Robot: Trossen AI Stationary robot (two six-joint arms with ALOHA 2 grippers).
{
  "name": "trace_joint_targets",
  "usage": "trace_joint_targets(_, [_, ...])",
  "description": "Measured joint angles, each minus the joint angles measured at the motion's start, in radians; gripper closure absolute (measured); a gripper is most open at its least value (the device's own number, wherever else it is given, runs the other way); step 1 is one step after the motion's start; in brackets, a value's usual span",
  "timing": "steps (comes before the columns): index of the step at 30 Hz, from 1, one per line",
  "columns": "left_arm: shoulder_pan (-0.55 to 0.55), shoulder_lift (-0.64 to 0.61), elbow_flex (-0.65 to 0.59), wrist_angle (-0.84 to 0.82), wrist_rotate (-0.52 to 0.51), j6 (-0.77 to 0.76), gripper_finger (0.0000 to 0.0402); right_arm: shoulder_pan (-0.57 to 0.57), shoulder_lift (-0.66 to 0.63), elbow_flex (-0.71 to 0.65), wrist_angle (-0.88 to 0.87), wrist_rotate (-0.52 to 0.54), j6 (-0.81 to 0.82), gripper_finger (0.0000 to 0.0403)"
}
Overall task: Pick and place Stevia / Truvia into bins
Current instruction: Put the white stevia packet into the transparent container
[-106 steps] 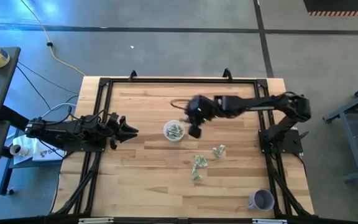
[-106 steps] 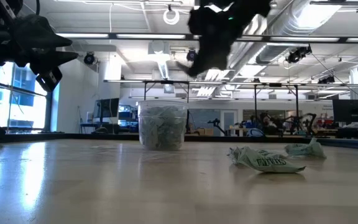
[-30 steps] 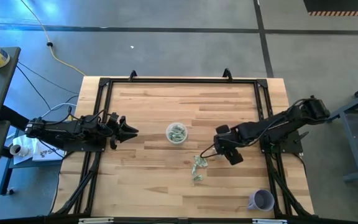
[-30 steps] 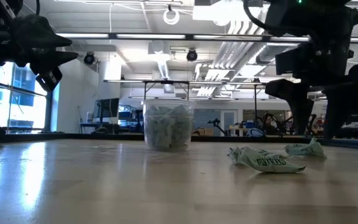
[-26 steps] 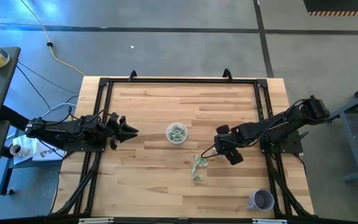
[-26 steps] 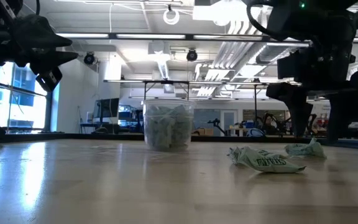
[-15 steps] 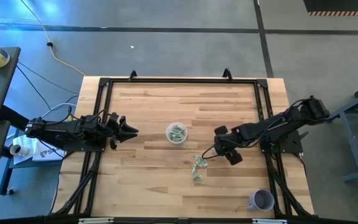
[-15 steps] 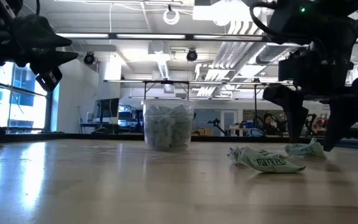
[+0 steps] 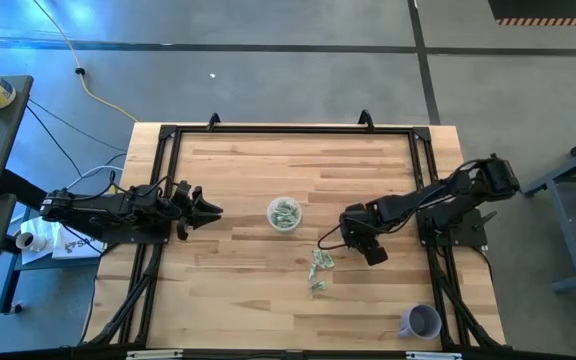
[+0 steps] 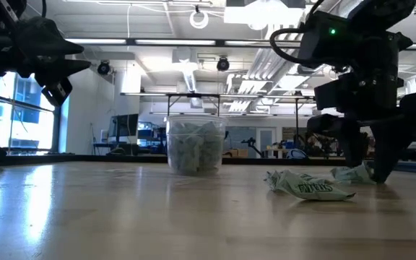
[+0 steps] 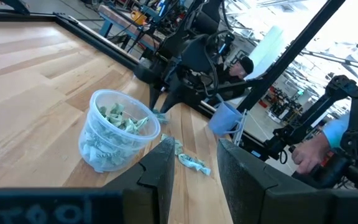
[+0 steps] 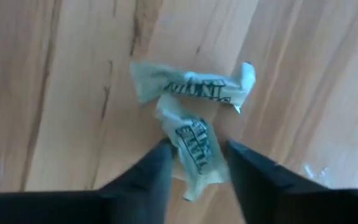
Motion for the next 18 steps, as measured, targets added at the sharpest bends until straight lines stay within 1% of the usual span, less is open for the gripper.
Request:
trace_joint_targets(3, [0.000, 0.000, 0.000, 0.000, 0.000, 0.000, 0.0245, 0.000, 0.002, 0.011, -0.008, -0.006, 0.011, 0.0322])
trace_joint_targets(5, [0.000, 0.000, 0.000, 0.000, 0.000, 0.000, 0.0245, 0.000, 0.005, 0.030, -0.032, 0.005, 0.051, 0.0371])
trace_joint_targets(6, [0.000, 0.000, 0.000, 0.000, 0.000, 0.000, 0.0245, 0.000, 0.006, 0.043, -0.045, 0.020, 0.080, 0.0386])
trace_joint_targets(7, [0.000, 0.000, 0.000, 0.000, 0.000, 0.000, 0.0245, 0.000, 0.006, 0.057, -0.054, 0.043, 0.111, 0.0393])
trace_joint_targets(9, [0.000, 0.000, 0.000, 0.000, 0.000, 0.000, 0.0245, -0.002, 0.006, 0.091, -0.065, 0.090, 0.193, 0.0385])
trace_joint_targets(11, [0.000, 0.000, 0.000, 0.000, 0.000, 0.000, 0.0245, -0.003, 0.005, 0.139, -0.059, 0.130, 0.242, 0.0380])
trace_joint_targets(14, [0.000, 0.000, 0.000, 0.000, 0.000, 0.000, 0.0245, -0.011, 0.003, 0.240, -0.052, 0.184, 0.246, 0.0394])
trace_joint_targets(16, [0.000, 0.000, 0.000, 0.000, 0.000, 0.000, 0.0245, -0.036, 0.003, 0.308, -0.012, 0.208, 0.234, 0.0398])
trace_joint_targets(18, [0.000, 0.000, 0.000, 0.000, 0.000, 0.000, 0.0245, -0.081, 0.009, 0.372, 0.044, 0.203, 0.238, 0.0394])
